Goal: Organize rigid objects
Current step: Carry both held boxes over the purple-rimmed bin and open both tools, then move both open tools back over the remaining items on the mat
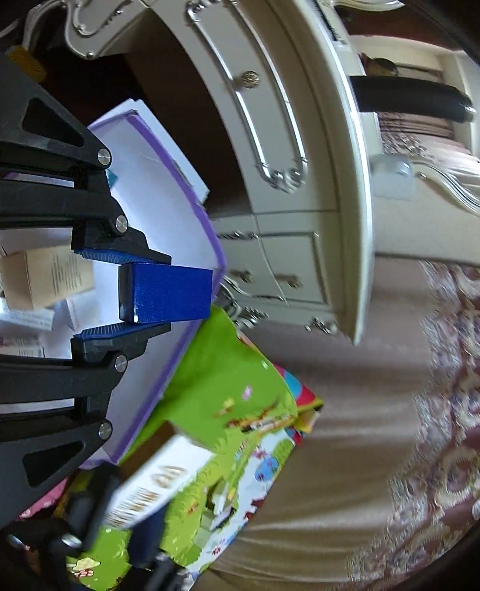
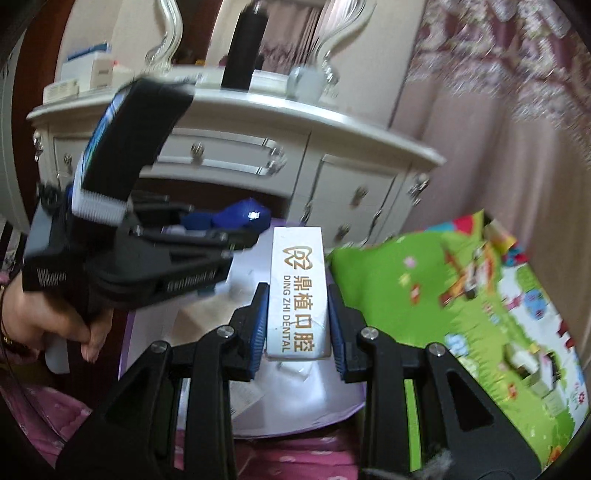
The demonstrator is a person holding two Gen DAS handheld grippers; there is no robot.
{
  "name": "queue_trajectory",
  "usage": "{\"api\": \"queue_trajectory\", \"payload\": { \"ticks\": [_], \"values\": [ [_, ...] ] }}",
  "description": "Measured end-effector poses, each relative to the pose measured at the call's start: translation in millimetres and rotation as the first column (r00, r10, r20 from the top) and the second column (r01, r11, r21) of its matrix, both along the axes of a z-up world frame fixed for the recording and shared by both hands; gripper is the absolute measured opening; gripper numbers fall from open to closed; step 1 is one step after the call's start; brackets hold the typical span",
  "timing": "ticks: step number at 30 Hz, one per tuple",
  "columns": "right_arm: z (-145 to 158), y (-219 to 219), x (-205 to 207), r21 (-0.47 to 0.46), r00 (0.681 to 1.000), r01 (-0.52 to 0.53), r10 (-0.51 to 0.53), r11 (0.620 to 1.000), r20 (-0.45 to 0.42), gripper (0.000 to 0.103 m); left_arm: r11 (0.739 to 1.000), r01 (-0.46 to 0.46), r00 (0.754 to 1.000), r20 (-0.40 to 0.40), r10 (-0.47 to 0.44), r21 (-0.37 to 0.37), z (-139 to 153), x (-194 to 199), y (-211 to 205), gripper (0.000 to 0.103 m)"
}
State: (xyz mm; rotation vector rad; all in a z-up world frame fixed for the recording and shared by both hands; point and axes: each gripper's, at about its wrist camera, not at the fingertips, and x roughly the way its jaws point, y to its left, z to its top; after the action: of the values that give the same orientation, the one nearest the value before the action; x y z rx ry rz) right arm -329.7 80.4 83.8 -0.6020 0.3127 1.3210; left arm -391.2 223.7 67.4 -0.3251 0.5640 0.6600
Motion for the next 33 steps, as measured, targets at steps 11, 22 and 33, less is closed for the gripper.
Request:
{"api": "queue_trajectory", "payload": {
  "ticks": [11, 22, 33],
  "values": [
    [-42.6, 22.0, -15.5, -0.118, 0.996, -0.086, 0.081, 0.989, -0.047, 0.034, 0.997, -0.072, 0.995, -0.074, 0.070, -0.032, -24.1, -13.2, 17.2, 0.029],
    [-46.9, 19.4, -9.7, -0.132, 0.986, -0.111, 0.092, 0.985, -0.142, 0.050, 0.991, -0.125, 0.984, -0.130, 0.119, -0.039, -28.2, -5.7, 18.0, 0.083],
    [-24.3, -48.2, 94.8, -0.051, 0.932, 0.260, -0.264, 0.964, -0.250, 0.073, 0.995, 0.042, 0.993, -0.103, -0.051, -0.089, -17.9, 33.9, -20.3, 0.088]
  ]
}}
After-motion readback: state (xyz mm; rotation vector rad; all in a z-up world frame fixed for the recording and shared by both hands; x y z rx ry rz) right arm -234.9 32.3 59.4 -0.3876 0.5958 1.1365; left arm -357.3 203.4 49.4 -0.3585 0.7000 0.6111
